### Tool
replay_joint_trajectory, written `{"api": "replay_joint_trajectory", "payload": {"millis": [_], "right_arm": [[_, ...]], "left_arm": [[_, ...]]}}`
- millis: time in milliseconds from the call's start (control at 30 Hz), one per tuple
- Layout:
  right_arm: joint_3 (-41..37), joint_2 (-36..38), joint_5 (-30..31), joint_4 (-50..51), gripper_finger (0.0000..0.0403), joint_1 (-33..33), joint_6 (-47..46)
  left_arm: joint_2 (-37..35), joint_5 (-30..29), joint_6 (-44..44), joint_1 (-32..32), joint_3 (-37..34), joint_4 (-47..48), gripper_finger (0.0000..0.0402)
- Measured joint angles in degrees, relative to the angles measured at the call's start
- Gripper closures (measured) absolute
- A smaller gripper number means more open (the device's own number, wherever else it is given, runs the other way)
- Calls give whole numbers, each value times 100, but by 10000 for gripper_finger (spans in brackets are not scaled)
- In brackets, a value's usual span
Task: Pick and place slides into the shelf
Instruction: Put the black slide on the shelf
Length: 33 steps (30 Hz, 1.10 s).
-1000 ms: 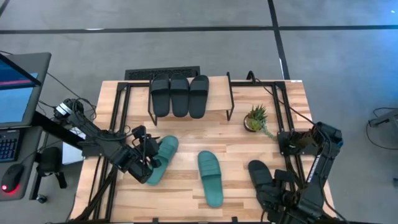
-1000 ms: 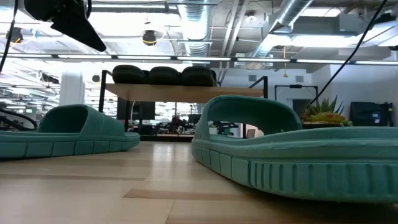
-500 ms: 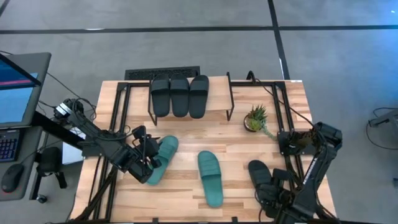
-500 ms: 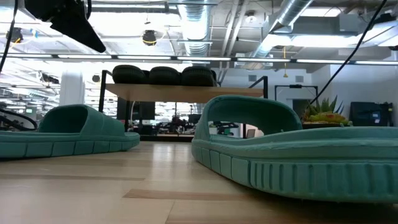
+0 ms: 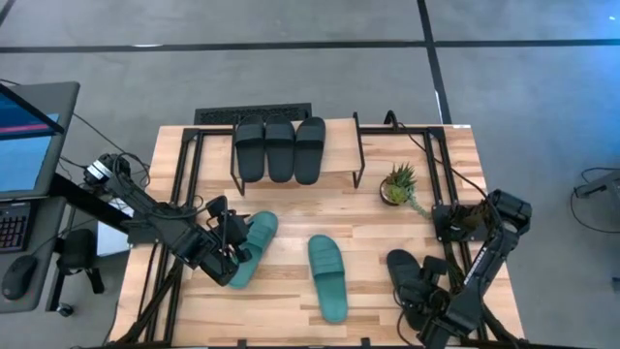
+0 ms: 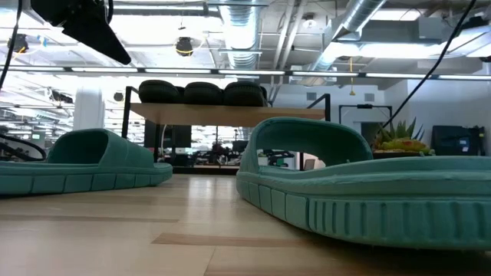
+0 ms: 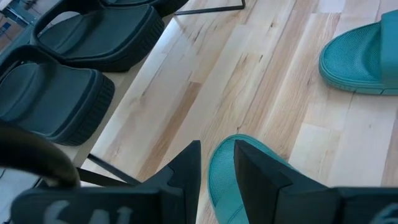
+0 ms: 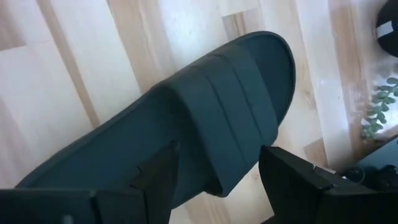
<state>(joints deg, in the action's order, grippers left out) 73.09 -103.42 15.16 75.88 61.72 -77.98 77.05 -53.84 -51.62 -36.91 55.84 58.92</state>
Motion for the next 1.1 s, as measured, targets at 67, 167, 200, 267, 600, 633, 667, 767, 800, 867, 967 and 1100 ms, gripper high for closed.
{"api": "replay_joint_trajectory", "payload": {"millis": [67, 167, 200, 267, 600, 633, 667, 767, 800, 867, 967, 1100], "right_arm": [[-32, 0, 0, 3, 196, -21, 35], [-30, 0, 42, 7, 196, -6, 42], [-30, 0, 91, 1, 196, 19, 42], [-30, 0, 166, -59, 196, 72, 50], [-25, -299, 159, -176, 196, 118, 571], [-25, -326, 168, -168, 196, 105, 556], [-25, -350, 166, -140, 196, 91, 556], [-25, -385, 229, -52, 196, 75, 554], [-25, -383, 291, -15, 196, 75, 553], [-25, -382, 345, 71, 196, 78, 547], [-121, -380, 405, 64, 196, 78, 440], [-304, -382, 303, -280, 196, 87, 475]], "left_arm": [[-2, 3, 0, 0, 0, 2, 315], [-2, 4, 0, 0, 0, 2, 315], [-2, 4, -2, 0, 0, 2, 315], [-2, 4, -15, 0, 0, 2, 315], [-2, 127, -167, 0, 0, -17, 315], [-2, 181, -193, 0, 0, -17, 315], [-2, 241, -199, 0, 0, -18, 315], [-2, 299, -201, 0, 0, -20, 315], [-2, 305, -201, 0, 0, -20, 315], [-2, 305, -214, 0, 0, -21, 315], [-2, 303, -216, 0, 0, -44, 315], [-2, 316, -216, 0, 0, -59, 315]]}}
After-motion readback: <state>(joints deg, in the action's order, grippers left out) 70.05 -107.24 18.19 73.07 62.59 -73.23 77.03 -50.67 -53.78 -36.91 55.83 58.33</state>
